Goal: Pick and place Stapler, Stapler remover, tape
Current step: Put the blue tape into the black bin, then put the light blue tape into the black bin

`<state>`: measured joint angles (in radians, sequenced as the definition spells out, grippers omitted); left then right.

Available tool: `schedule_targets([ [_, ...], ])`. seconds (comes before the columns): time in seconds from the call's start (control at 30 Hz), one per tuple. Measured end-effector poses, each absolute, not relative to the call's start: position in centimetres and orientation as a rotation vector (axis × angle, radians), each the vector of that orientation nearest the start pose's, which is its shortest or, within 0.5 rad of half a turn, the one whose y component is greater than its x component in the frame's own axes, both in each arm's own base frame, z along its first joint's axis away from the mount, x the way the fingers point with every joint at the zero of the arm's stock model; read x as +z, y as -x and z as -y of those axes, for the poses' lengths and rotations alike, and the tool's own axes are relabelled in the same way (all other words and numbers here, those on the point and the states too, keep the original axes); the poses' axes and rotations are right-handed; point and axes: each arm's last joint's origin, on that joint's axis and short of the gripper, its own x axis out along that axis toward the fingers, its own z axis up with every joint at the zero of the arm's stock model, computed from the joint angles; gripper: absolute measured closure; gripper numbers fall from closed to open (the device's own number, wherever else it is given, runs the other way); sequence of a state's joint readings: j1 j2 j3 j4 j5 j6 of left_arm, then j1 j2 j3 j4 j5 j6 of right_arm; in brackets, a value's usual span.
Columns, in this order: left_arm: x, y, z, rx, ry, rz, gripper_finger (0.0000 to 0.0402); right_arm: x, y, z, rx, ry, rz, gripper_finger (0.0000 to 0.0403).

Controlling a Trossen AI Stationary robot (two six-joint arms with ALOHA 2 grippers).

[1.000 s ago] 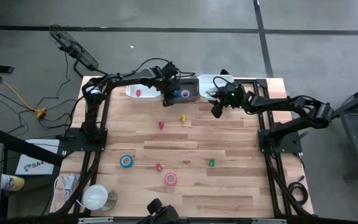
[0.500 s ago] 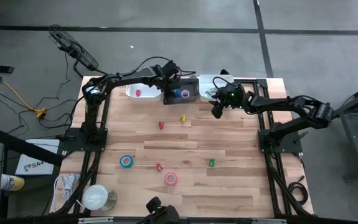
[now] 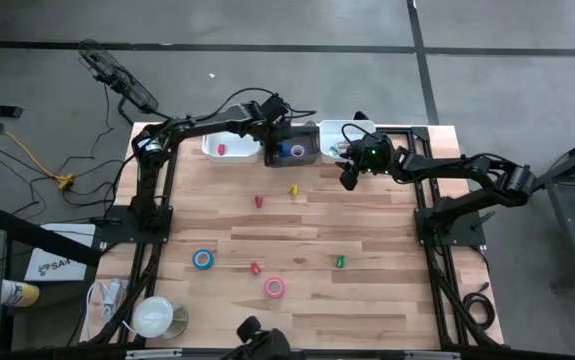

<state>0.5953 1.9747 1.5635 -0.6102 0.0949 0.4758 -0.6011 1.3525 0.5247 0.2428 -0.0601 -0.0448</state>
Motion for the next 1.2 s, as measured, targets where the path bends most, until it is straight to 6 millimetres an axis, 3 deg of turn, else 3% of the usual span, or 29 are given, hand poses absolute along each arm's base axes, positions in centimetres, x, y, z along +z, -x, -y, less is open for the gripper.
schedule_targets([
  [0.5, 22.0, -35.0, -23.4, 0.305, 0.108, -1.034, 0.0234, 16.8, -21.0, 14.2, -0.513, -0.151, -0.571, 0.0267],
  [0.9, 19.5, -35.8, -23.7, 0.265, 0.203, -1.044, 0.0235, 16.6, -20.9, 14.1, -0.511, -0.161, -0.596, 0.0267],
  [1.03, 19.5, -35.8, -23.7, 0.260, 0.196, -1.046, 0.0262, 16.5, -20.8, 14.1, -0.510, -0.162, -0.602, 0.0267],
  [1.2, 19.3, -35.6, -23.5, 0.218, 0.159, -1.079, 0.0332, 16.5, -20.8, 14.1, -0.510, -0.163, -0.602, 0.0267],
])
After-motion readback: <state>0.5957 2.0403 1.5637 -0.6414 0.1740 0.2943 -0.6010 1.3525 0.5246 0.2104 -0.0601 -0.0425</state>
